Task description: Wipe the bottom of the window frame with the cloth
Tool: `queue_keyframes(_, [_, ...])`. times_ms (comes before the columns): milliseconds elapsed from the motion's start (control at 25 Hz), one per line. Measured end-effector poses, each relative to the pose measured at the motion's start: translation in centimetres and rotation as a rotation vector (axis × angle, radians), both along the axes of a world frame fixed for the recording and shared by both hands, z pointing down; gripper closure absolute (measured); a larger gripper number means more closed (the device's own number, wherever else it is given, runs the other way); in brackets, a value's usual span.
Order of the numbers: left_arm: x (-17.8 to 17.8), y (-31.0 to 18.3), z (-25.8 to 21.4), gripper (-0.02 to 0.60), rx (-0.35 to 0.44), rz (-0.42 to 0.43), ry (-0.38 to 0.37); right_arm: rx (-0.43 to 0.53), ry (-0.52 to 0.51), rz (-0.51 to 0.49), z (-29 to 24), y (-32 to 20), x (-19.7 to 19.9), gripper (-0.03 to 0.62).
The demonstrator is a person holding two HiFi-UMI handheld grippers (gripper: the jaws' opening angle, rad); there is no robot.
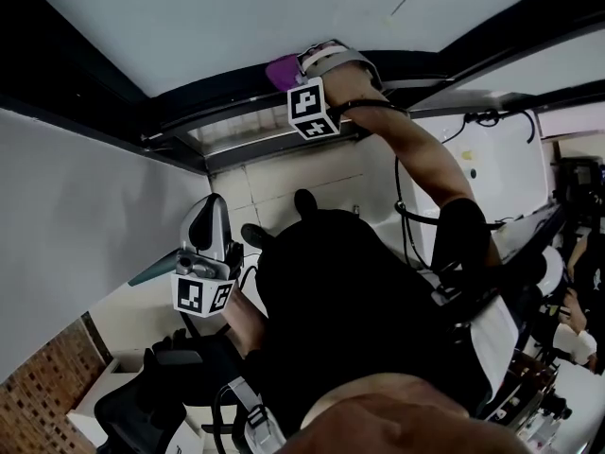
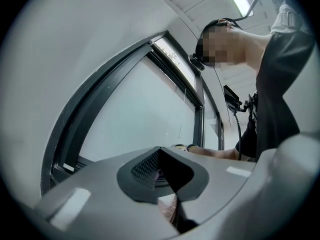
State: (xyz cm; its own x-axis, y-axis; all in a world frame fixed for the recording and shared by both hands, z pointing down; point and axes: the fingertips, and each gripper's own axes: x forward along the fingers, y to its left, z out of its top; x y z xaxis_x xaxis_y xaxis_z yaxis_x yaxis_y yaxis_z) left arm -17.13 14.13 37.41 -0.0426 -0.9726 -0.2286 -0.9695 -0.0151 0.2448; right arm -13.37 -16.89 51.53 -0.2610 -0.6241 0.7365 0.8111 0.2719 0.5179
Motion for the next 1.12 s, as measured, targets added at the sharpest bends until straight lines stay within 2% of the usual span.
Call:
queue_keyframes(80, [0.0,0.0,0.0,0.591,-0.006,0.003,0.0,-0.231,0.028,-0.002,-0.3,3.7,1.9,0.533])
queue_keyframes(120, [-0.1,0.1,0.0,0.591,-0.008,0.003,0.0,-0.334,0.002,0.004,-1.2,5.1,2.4,0.533])
queue_keyframes(160, [-0.2,0.1,0.1,0.591,-0.01,0.003,0.001,-0.384,-0.055,0.011,-2.5,5.4,2.4,0.531])
queue_keyframes(200, [-0.4,0.0,0.1,0.591,-0.011,0.004,0.002,-0.385,-0.128,0.017,-4.1,4.8,1.9,0.531])
queue_keyframes(320, [-0.2,-0.7,0.3,0.59,-0.011,0.02,0.003,-0.29,-0.298,0.024,-7.6,1.4,0.3,0.531])
queue_keyframes(440, [0.6,-1.5,0.1,0.591,-0.007,0.05,-0.003,-0.274,-0.325,0.005,-5.9,-0.2,-0.8,0.531])
queue_keyframes(600, [1.5,-2.0,-0.4,0.59,-0.007,0.074,-0.014,-0.195,-0.325,-0.019,-2.3,-2.2,-1.8,0.533])
queue_keyframes(760, [1.4,-1.9,-0.3,0.591,-0.015,0.071,-0.008,-0.097,-0.197,-0.084,-2.5,-0.4,-0.1,0.533])
queue_keyframes(1000, [1.4,-2.7,-0.1,0.591,-0.025,0.086,-0.009,-0.058,-0.074,-0.21,-2.8,5.9,5.3,0.533])
queue_keyframes(1080, [1.2,-3.5,-0.2,0.591,-0.033,0.1,-0.012,-0.122,-0.021,-0.227,-2.0,8.6,8.0,0.531])
queue_keyframes(1120, [1.1,-3.9,-0.2,0.591,-0.037,0.105,-0.012,-0.228,0.002,-0.205,-1.0,10.3,9.7,0.531])
